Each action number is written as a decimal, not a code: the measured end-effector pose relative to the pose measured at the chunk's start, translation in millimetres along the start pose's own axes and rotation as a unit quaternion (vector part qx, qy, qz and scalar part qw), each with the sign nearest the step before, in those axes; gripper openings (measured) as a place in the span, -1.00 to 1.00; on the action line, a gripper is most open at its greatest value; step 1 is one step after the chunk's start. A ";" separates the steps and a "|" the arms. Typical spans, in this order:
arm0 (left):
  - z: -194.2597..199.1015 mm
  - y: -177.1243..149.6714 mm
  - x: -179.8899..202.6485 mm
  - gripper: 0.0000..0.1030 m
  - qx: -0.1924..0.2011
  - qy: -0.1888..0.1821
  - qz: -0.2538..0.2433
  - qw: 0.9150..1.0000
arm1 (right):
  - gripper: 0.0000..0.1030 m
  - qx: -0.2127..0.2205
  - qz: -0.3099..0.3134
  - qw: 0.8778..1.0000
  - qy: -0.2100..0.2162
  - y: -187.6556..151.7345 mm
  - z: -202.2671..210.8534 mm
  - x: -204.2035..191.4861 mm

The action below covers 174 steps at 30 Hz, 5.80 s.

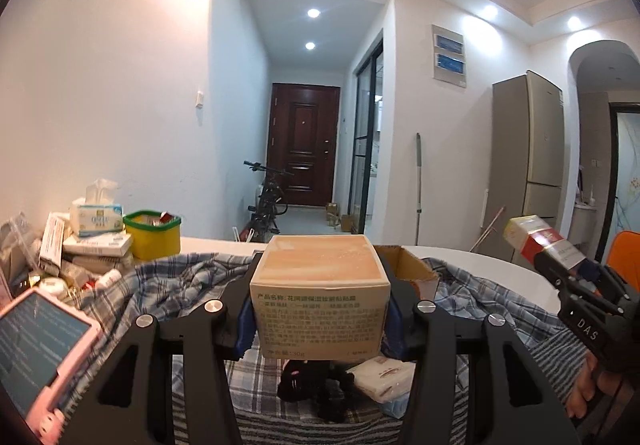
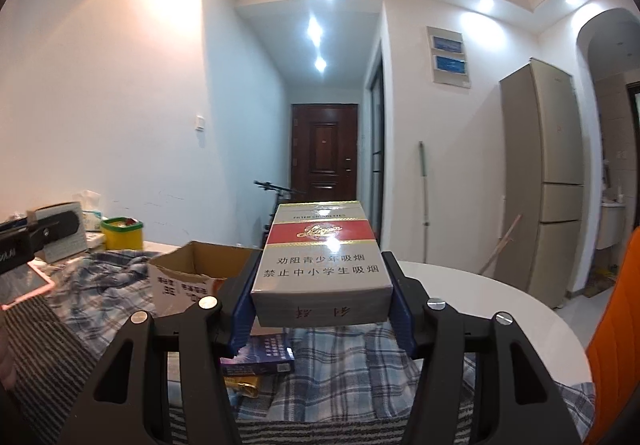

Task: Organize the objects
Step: 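Lift the beige carton with the left gripper while the right gripper holds the pack, then carry both held items over the open cardboard box, then open the left gripper to drop the carton into the box while the right gripper releases the pack inside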

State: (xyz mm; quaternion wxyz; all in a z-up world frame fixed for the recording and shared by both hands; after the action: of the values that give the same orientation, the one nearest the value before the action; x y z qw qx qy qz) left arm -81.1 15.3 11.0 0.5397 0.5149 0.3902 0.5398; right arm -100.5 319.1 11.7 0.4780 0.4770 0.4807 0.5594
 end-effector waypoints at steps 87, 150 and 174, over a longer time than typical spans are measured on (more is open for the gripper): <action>-247.8 34.7 -6.5 0.04 -0.253 0.011 -0.031 0.967 | 0.07 -0.240 -0.012 0.956 0.169 45.4 -221.7 -35.9; -259.0 28.3 -19.8 0.48 -0.229 0.057 -0.028 0.971 | 0.07 -0.349 0.020 0.930 0.118 -32.0 -261.8 -37.8; -218.0 78.8 -32.6 0.72 -0.139 0.064 0.022 0.988 | 0.16 -0.206 -0.045 0.974 0.087 40.8 -234.1 -7.2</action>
State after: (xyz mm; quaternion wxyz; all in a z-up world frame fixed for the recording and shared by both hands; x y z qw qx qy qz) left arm -312.0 3.7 47.5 0.5679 0.4080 0.3335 0.6323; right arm -335.4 289.4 32.3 0.5473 0.2959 0.4161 0.6632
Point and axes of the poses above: each gripper's, at about its wrist camera, not at the fingertips, and z roughly against the way its jaws point, x to its right, y to its top, the point moved 6 cm from there along -z, roughly the way its jaws point, and after that the axes turned 3 degrees about z, right-handed, at the moved point
